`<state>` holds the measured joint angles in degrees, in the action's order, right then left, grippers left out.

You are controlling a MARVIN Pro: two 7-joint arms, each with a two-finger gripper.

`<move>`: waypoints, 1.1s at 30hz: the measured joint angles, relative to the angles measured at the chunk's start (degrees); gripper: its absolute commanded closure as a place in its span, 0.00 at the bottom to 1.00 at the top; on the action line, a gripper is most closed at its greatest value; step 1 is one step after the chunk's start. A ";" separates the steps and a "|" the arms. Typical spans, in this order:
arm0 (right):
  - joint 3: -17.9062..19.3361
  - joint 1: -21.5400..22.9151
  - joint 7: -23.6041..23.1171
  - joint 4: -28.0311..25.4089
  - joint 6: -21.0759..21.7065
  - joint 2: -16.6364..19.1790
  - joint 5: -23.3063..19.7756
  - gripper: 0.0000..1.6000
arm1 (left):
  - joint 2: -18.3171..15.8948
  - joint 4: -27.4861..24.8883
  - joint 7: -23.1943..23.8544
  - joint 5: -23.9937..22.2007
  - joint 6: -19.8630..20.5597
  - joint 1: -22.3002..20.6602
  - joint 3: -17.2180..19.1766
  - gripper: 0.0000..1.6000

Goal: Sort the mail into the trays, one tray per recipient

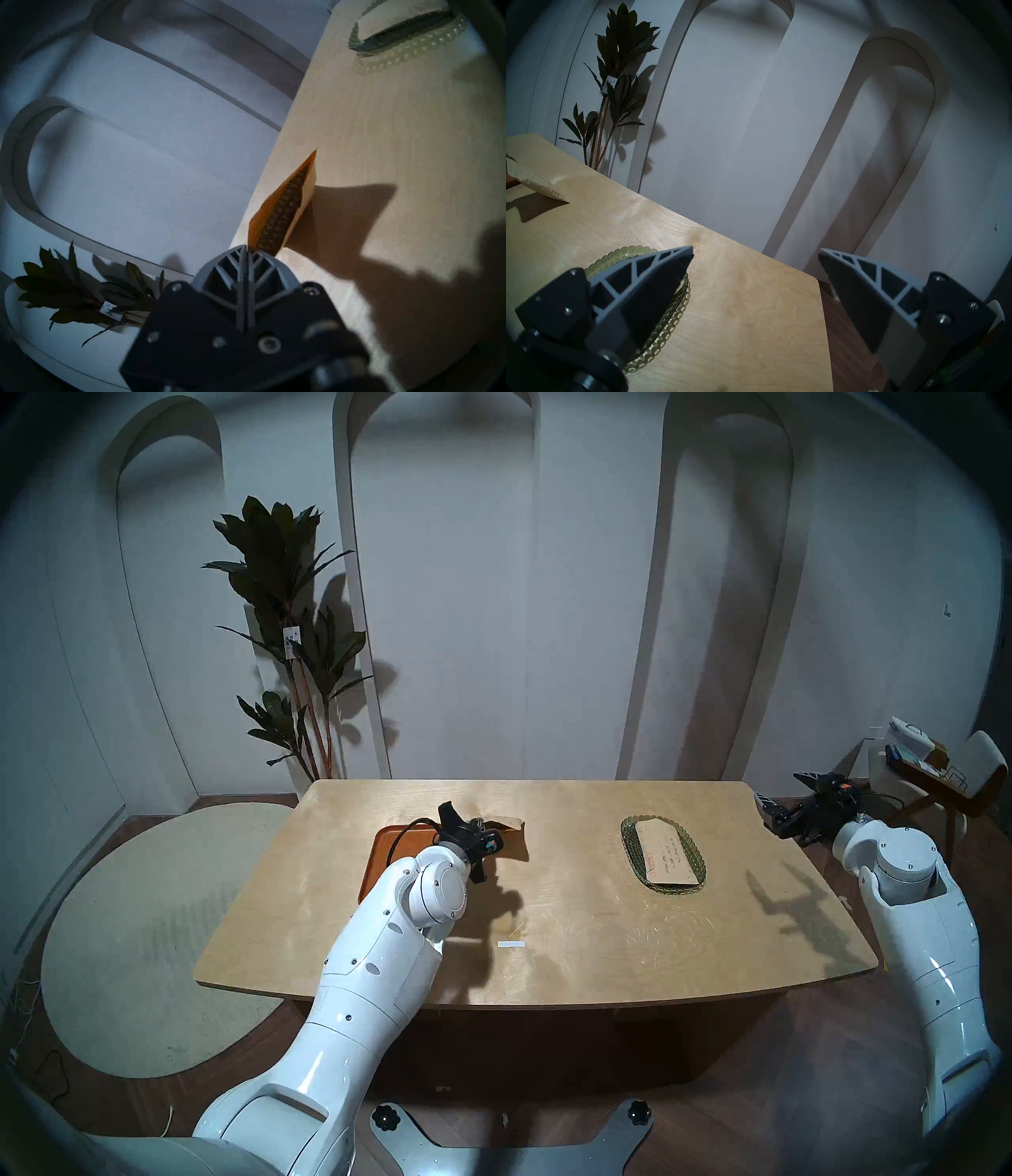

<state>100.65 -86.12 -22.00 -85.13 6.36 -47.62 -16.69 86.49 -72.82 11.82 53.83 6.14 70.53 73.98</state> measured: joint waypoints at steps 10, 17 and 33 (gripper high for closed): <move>-0.04 0.00 0.05 0.00 0.00 0.04 -0.05 0.00 | 0.45 1.27 -5.01 -0.99 -2.27 -1.98 2.00 1.00; -0.07 0.00 0.07 0.00 0.00 0.07 -0.10 0.00 | 0.54 1.34 -7.72 -1.65 -3.33 -2.67 3.43 1.00; -0.12 -0.03 0.13 0.00 -0.03 0.14 -0.18 0.00 | -0.74 -4.30 -10.58 -3.92 -1.43 1.42 8.96 1.00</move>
<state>100.53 -86.15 -21.87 -85.13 6.33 -47.47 -16.87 85.75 -77.12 1.24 49.92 4.71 71.95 82.94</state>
